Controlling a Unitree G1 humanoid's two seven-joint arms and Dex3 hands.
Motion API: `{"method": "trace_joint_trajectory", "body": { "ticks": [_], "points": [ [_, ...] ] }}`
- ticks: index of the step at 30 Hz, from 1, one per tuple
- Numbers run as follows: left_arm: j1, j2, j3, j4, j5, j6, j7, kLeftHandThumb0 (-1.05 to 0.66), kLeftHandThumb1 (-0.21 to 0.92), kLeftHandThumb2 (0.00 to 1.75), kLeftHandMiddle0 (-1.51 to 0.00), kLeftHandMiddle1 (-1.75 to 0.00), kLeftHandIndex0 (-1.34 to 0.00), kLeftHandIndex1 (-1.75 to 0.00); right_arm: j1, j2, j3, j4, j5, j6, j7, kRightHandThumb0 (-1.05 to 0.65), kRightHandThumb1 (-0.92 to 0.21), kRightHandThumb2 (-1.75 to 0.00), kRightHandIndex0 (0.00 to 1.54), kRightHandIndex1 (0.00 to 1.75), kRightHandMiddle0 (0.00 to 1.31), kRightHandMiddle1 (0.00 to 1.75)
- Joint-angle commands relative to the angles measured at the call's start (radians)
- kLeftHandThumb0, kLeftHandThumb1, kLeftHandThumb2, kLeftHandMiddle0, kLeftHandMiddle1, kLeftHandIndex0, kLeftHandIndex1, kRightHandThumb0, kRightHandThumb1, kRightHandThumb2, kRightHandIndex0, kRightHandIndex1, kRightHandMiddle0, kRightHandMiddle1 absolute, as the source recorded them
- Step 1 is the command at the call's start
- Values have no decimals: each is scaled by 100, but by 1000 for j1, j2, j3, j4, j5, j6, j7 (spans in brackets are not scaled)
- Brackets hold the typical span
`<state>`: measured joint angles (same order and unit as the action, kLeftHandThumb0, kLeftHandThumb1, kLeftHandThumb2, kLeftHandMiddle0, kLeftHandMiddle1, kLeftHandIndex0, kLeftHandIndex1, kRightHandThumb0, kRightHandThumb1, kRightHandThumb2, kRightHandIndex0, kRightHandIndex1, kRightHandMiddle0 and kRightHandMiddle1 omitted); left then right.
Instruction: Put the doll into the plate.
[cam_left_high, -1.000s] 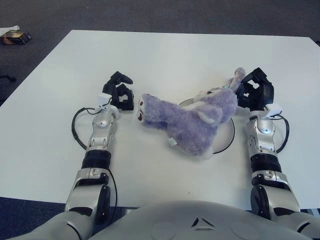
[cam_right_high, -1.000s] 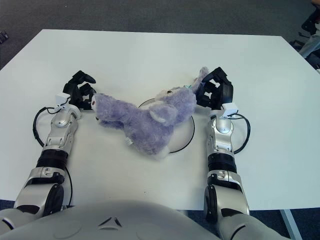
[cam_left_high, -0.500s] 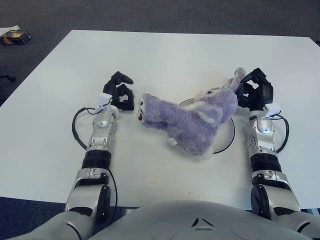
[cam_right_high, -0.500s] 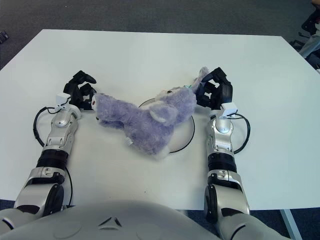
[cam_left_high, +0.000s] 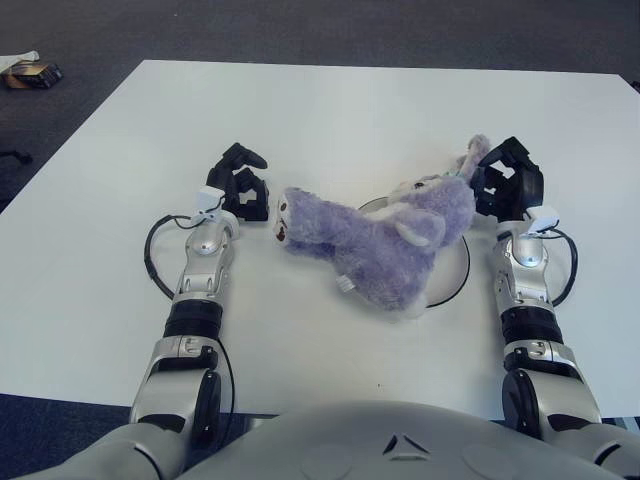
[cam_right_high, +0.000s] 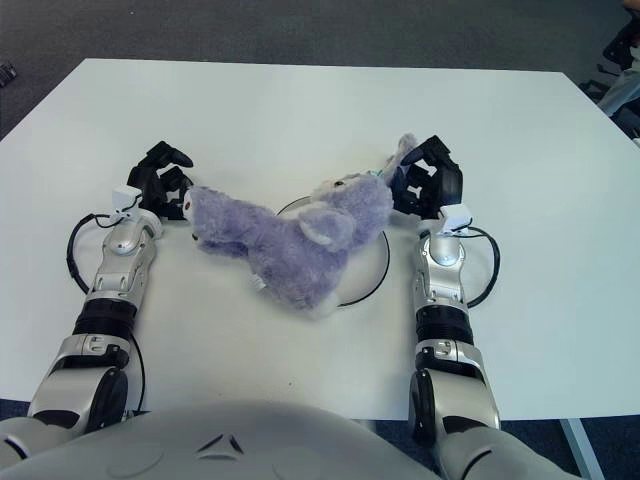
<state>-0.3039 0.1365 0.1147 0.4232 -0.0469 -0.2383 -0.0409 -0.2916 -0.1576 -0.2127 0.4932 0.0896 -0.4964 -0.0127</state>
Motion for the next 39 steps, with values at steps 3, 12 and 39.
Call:
{"method": "trace_joint_trajectory", "body": {
  "ticks": [3,12,39],
  "points": [
    [55,-13,-9,30,2,12,-11,-1,9,158,-81,-175,-54,-171,96,44,11,2,7,91,-8,-45,-42,-119,113,175,54,175],
    [55,-14,-10,32,3,-4,-12,-1,8,157,-82,-175,-58,-166,119,55,10,-142,31,370,-46,-45,-41,-120,110,175,54,175],
    [56,-15,-9,30,-11,9,-25,-2,11,154,-80,-175,-57,-164,146,46,35,-195,-5,370,-44,-45,-41,-119,114,175,54,175]
  ]
}}
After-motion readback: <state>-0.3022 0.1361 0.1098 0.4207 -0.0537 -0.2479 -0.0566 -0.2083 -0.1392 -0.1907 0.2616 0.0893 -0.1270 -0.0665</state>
